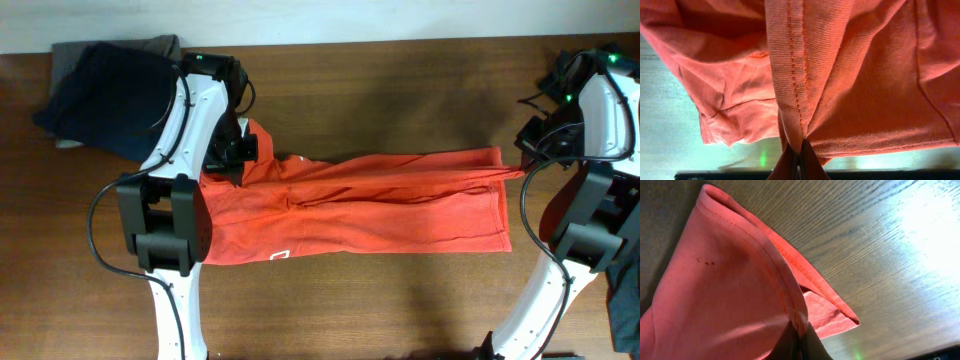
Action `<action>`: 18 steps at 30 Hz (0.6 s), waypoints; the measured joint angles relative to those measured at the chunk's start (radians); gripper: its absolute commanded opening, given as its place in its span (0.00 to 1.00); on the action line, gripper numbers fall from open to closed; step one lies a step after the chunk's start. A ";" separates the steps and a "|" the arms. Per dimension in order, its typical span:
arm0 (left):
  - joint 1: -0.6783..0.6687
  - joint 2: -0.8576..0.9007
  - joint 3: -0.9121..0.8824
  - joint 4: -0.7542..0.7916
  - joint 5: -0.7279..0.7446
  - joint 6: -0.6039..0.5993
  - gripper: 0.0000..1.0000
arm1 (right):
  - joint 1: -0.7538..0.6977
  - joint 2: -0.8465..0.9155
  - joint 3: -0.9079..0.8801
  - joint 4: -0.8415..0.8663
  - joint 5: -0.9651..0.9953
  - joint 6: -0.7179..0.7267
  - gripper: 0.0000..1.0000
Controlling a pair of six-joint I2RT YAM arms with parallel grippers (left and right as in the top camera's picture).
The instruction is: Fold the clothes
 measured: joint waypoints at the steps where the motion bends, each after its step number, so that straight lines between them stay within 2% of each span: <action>1: 0.000 -0.002 -0.009 0.000 -0.002 0.002 0.03 | 0.000 0.000 0.000 -0.002 0.003 0.000 0.05; 4: 0.000 -0.003 -0.047 0.001 -0.007 0.002 0.08 | 0.000 0.000 0.000 -0.015 0.008 0.000 0.06; 5: 0.000 -0.003 -0.064 0.000 -0.007 0.003 0.20 | 0.000 0.000 0.000 -0.019 0.011 -0.001 0.06; 6: 0.000 -0.003 -0.084 -0.001 -0.010 0.007 0.35 | 0.000 0.000 0.000 -0.021 0.018 -0.001 0.09; 7: 0.000 -0.003 -0.101 -0.001 -0.016 0.011 0.39 | 0.000 0.000 0.000 -0.022 0.024 0.000 0.18; 8: 0.000 -0.003 -0.117 -0.001 -0.019 0.021 0.44 | 0.000 0.000 0.000 -0.023 0.029 0.003 0.34; 9: 0.000 -0.003 -0.130 -0.003 -0.023 0.027 0.49 | 0.000 0.000 0.000 -0.024 0.036 0.005 0.40; 11: 0.000 -0.003 -0.152 -0.003 -0.030 0.039 0.49 | -0.001 0.000 0.000 -0.024 0.047 -0.001 0.40; 15: 0.000 -0.003 -0.156 0.008 -0.037 0.055 0.41 | -0.001 0.000 0.000 -0.026 0.055 -0.002 0.41; 17: 0.000 -0.003 -0.155 0.012 -0.038 0.055 0.39 | -0.002 0.000 0.000 -0.027 0.055 -0.002 0.44; 18: 0.000 -0.003 -0.151 0.012 -0.038 0.058 0.39 | -0.002 0.000 0.000 -0.028 0.055 -0.002 0.49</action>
